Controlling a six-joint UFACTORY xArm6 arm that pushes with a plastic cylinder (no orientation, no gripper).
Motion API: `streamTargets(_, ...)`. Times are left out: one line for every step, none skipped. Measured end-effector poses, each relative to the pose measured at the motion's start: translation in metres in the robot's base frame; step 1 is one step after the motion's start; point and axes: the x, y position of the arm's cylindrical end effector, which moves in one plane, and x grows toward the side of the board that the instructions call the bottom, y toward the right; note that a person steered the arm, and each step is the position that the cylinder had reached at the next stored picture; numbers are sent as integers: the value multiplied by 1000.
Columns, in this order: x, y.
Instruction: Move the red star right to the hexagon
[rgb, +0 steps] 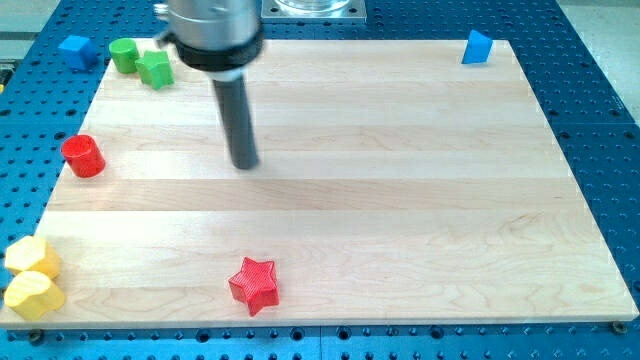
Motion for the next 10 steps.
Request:
streamTargets(48, 43)
streamTargets(112, 55)
streamTargets(162, 63)
streamTargets(175, 65)
streamTargets(173, -8)
streamTargets(144, -24)
streamTargets(126, -42)
streamTargets(151, -29)
streamTargets(167, -56)
streamTargets(131, -95)
